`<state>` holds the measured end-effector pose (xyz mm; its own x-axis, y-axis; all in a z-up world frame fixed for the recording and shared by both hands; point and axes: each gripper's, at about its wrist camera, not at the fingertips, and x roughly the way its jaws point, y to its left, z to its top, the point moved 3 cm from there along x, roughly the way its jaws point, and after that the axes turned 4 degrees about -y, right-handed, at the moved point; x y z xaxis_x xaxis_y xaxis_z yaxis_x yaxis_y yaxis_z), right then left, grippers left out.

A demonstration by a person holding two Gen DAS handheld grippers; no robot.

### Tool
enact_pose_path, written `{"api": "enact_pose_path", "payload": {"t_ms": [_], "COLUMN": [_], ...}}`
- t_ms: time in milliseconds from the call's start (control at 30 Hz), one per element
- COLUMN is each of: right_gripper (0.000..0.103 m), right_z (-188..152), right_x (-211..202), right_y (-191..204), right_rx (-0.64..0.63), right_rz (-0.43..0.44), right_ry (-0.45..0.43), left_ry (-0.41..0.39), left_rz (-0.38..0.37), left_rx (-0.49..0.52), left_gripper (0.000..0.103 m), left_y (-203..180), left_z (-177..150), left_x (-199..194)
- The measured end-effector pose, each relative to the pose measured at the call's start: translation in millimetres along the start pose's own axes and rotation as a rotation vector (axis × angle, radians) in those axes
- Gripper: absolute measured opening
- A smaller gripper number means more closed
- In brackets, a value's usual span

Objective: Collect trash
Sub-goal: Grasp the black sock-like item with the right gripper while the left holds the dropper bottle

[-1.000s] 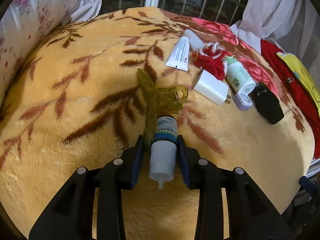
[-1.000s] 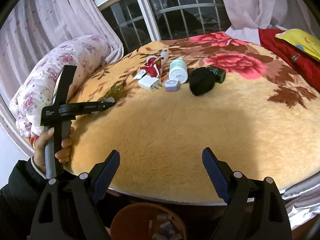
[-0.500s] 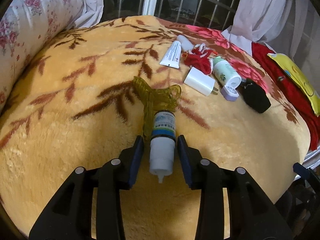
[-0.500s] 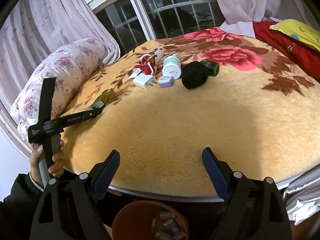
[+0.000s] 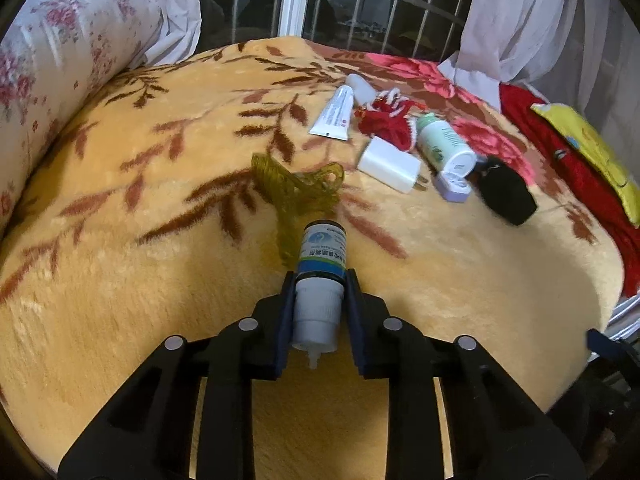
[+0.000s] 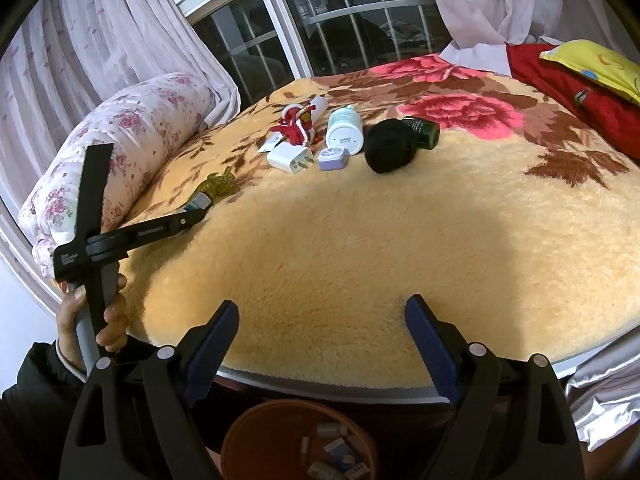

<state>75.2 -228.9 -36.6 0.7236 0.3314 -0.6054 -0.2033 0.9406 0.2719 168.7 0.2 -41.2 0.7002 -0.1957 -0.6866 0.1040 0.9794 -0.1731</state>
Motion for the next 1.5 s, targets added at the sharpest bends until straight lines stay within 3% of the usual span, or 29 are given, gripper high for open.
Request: {"api": "enact_pose_path", "payload": {"t_ms": [433,667,767,833,967,1000,1033,1133,1200,1300,1500], "right_gripper": [0.084,0.084,0.084,0.084,0.079,0.073,0.058,0.049,0.047,0.047,0.047], "right_z": [7,65,97,112,133,136,140,139,140,134,88], "right_x": [-4,9,45,73,123,131,145,169,159,127,51], "right_y": [-4,-14,-28,-39,-55,-56,-57,-59,-56,-44,-4], "right_rx": [0.009,-0.065,-0.124,-0.129,-0.079,-0.074,-0.07,-0.057,-0.043,-0.022,-0.076], "right_rz": [-0.012,-0.11,-0.206,-0.22,-0.224,-0.226,-0.237,-0.273,-0.277,-0.215,-0.098], "right_ry": [-0.017,-0.092,-0.069,-0.015,0.098,0.116,0.149,0.205,0.168,0.09,-0.006], "left_ry": [-0.053,-0.094,-0.109,-0.111,-0.116,-0.12,-0.122,-0.125,-0.126,-0.132,-0.176], "left_rz": [0.053,0.117,0.096,0.09,0.11,0.111,0.107,0.084,0.067,0.033,0.015], "left_rx": [-0.018,0.048,0.018,0.014,0.041,0.04,0.035,0.005,-0.013,-0.043,-0.029], "left_gripper": [0.023,0.023,0.023,0.023,0.023,0.023,0.023,0.023,0.023,0.023,0.023], "left_y": [-7,-21,-17,-15,-20,-20,-20,-16,-12,-6,-13], "left_z": [-16,-20,-20,-21,-22,-23,-23,-21,-19,-17,-17], "left_x": [-15,-7,-9,-7,-7,-7,-6,-6,-6,-10,-37]}}
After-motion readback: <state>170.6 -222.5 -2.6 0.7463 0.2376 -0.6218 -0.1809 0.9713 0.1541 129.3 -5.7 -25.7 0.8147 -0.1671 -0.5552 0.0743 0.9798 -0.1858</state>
